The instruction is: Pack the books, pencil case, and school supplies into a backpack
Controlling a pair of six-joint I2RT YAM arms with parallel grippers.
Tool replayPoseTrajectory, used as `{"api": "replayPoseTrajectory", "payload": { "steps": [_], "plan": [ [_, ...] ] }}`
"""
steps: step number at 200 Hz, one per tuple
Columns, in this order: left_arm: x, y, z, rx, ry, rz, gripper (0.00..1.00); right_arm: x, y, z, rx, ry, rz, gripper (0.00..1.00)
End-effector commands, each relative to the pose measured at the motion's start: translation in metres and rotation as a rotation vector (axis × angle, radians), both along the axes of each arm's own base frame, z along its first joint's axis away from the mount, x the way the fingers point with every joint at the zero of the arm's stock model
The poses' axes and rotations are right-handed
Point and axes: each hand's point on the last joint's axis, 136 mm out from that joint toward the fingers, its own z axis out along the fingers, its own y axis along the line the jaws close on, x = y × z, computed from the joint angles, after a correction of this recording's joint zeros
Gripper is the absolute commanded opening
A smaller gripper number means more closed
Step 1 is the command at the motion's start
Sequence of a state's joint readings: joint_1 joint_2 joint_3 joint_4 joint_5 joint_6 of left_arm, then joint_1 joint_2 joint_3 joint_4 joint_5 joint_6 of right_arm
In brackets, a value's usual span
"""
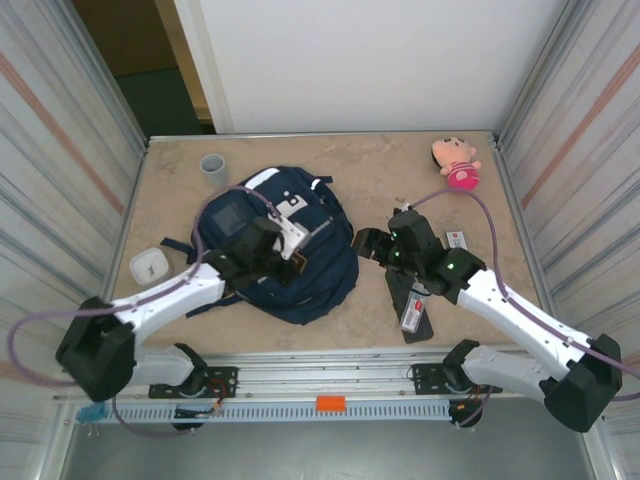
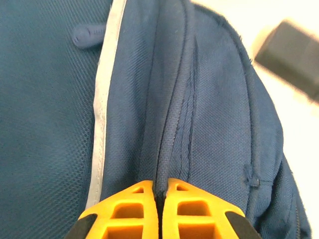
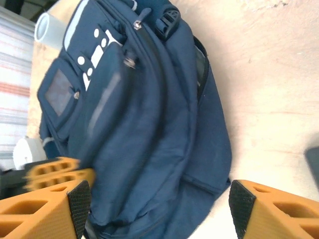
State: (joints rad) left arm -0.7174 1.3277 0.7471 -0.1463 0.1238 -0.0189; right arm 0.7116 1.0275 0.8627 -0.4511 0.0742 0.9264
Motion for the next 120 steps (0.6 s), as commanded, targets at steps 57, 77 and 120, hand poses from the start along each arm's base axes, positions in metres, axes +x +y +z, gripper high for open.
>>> {"api": "replayPoseTrajectory", "payload": {
  "steps": [57,77,120],
  "plan": [
    [0.007,-0.019,-0.013,0.12,-0.043,-0.017,0.29,-0.017,0.001,0.004,-0.115,-0.247,0.268,0.75],
    [0.017,-0.01,0.037,0.041,-0.101,0.042,0.48,-0.03,0.021,0.02,-0.247,-0.414,0.497,0.74],
    [0.028,0.058,0.099,-0.242,-0.07,0.3,0.65,-0.087,0.083,-0.018,-0.689,-0.587,1.227,0.77]
  ]
}}
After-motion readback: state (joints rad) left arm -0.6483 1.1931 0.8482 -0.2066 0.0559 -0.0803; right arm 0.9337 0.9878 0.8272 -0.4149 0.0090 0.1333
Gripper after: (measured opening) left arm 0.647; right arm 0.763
